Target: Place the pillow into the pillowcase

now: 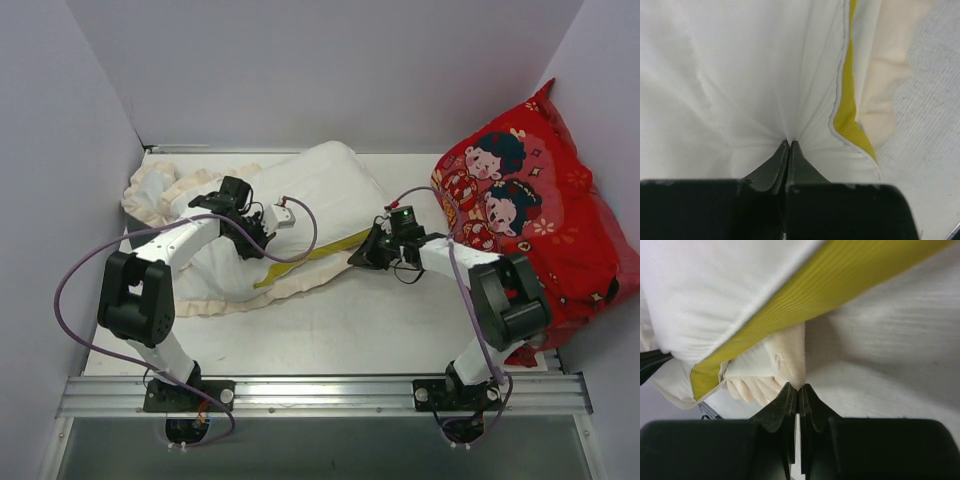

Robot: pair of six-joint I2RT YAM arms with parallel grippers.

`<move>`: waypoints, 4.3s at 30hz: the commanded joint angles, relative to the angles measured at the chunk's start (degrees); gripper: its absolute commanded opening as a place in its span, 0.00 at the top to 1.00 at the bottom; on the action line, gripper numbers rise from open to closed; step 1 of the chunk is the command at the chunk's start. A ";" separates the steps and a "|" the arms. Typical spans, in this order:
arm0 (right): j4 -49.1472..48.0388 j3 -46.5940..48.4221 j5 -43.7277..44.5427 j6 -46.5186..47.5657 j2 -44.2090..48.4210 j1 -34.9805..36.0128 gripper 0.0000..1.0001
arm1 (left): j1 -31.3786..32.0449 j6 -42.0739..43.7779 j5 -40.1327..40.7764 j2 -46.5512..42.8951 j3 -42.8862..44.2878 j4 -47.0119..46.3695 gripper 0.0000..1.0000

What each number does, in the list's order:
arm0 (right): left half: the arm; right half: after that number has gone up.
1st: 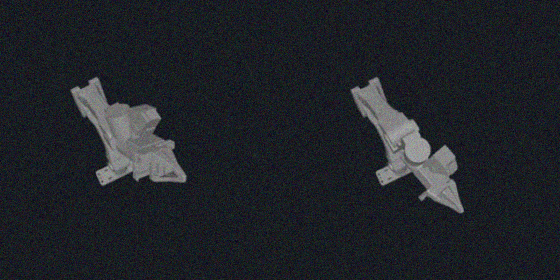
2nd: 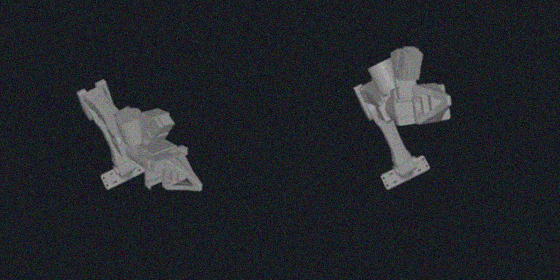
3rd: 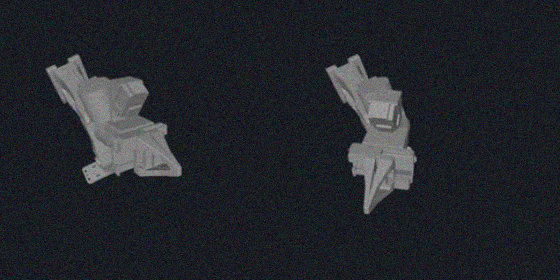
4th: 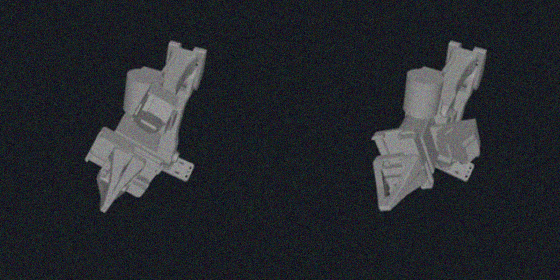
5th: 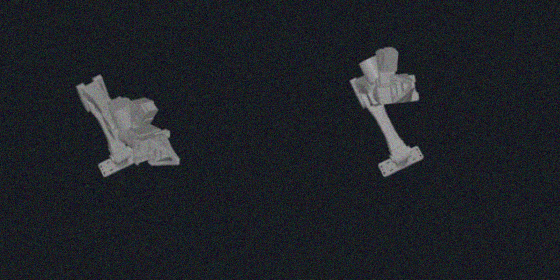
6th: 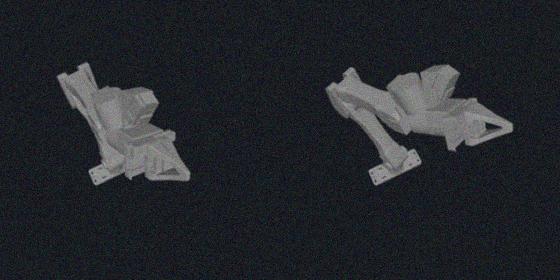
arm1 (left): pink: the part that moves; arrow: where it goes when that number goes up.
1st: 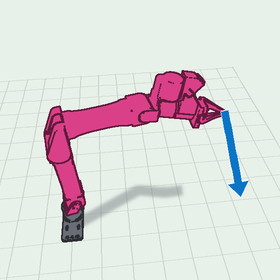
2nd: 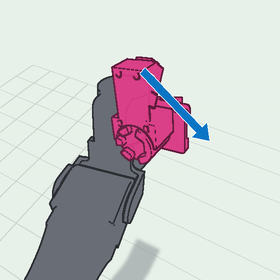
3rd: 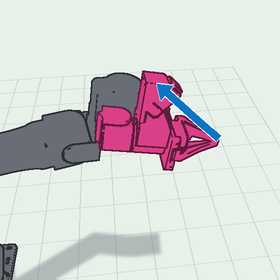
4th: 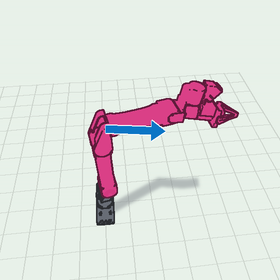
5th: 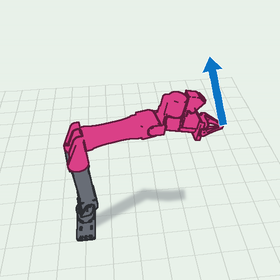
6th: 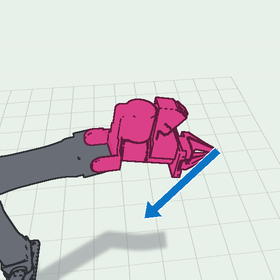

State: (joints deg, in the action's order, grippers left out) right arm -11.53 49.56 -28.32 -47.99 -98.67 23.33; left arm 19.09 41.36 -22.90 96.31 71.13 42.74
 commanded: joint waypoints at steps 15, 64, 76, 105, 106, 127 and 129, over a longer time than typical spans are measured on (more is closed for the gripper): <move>23.56 -3.71 -8.41 19.59 19.82 -2.33 0.69 | -3.80 7.97 -3.44 -4.10 6.03 10.25 0.75; -9.57 42.55 -13.60 -7.29 -30.71 18.51 0.65 | -2.04 -31.00 -20.17 -8.68 9.57 4.98 1.00; 19.23 43.32 -17.23 25.52 -14.70 3.39 0.12 | -12.94 -25.88 -4.47 -13.53 12.05 4.93 0.34; 30.25 64.36 -10.44 46.40 -35.89 2.16 0.59 | -7.93 -37.68 20.36 34.91 52.09 -2.40 0.85; 30.25 63.48 -11.23 46.58 -34.84 2.16 0.68 | -7.49 -37.41 19.39 35.00 52.18 -2.49 0.90; 32.35 29.98 -14.24 40.43 -1.89 -3.37 0.23 | -7.93 -27.07 4.78 34.37 62.71 2.42 0.30; 35.78 29.19 -11.78 40.34 -0.56 -4.69 0.11 | -7.67 -24.33 6.19 36.83 64.57 4.97 0.27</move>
State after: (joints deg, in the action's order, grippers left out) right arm 18.09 79.48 -43.31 -5.98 -103.70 20.93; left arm 10.90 10.74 -19.86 130.13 132.22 43.29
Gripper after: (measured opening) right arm 0.852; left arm 0.721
